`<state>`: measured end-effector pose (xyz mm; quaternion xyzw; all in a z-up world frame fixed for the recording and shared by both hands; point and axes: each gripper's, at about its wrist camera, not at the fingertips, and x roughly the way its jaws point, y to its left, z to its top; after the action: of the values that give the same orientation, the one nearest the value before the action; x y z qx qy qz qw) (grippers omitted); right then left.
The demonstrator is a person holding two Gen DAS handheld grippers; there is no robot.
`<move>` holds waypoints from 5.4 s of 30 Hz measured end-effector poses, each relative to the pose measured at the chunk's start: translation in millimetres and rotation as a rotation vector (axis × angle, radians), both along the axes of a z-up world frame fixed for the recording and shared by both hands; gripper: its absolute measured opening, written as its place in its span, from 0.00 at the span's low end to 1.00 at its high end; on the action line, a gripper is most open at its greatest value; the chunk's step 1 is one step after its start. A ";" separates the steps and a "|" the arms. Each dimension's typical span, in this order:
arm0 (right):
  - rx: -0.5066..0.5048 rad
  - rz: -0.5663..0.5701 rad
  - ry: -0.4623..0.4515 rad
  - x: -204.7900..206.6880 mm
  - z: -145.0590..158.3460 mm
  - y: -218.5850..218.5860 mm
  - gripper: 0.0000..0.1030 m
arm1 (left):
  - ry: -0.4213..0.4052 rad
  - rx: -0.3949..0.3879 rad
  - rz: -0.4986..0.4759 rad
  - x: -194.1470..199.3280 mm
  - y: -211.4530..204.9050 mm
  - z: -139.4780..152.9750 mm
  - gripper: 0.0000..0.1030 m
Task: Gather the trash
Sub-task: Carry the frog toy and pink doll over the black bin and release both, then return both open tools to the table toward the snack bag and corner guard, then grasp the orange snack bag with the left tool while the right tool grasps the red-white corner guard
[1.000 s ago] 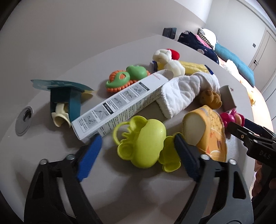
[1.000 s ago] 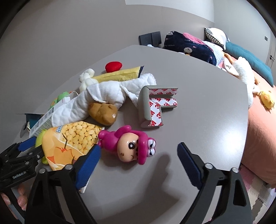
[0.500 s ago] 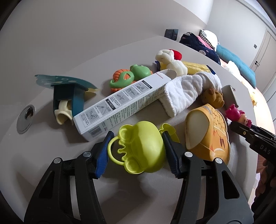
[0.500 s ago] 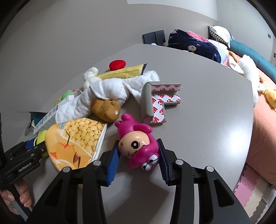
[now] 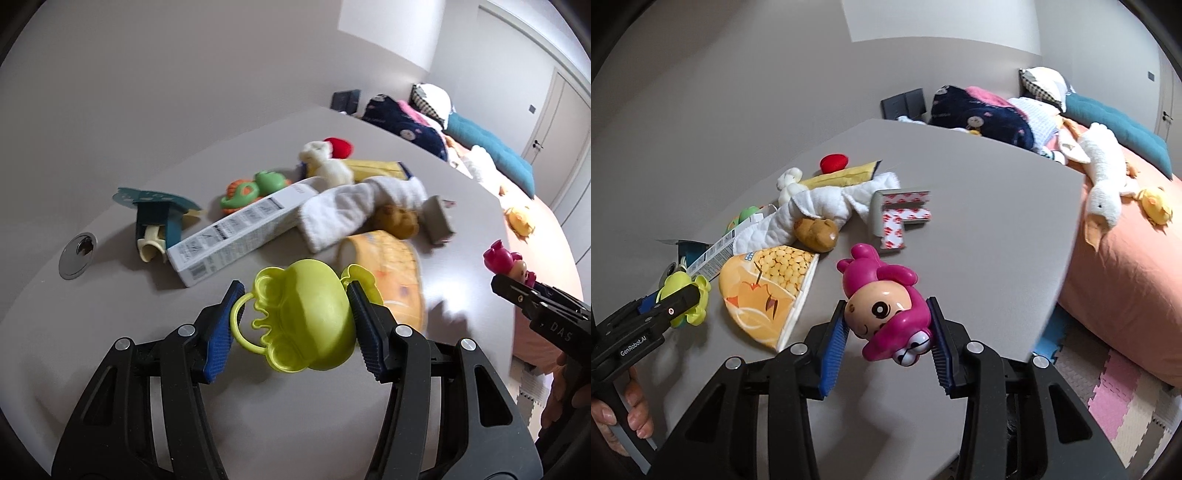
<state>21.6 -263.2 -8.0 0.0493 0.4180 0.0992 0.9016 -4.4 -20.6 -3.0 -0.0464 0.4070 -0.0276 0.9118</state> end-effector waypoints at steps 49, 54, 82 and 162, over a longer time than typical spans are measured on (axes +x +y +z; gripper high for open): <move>0.010 -0.428 -0.053 -113.2 18.3 -228.8 0.42 | 0.031 -0.002 -0.537 -25.8 -283.0 -1.4 0.55; 0.018 -0.456 -0.035 -113.9 14.8 -243.3 0.44 | 0.064 0.021 -0.576 -26.3 -297.7 -11.0 0.59; 0.024 -0.406 -0.043 -82.7 11.7 -210.8 0.82 | 0.060 0.064 -0.393 -2.2 -237.1 -13.6 0.94; 0.007 0.029 0.054 105.2 -32.3 21.7 0.33 | 0.083 0.087 -0.065 76.4 -48.8 -49.6 0.78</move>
<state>126.8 -241.5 -40.3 0.0489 0.4427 0.1124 0.8883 72.0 -69.4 -52.6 0.0056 0.4466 -0.0376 0.8939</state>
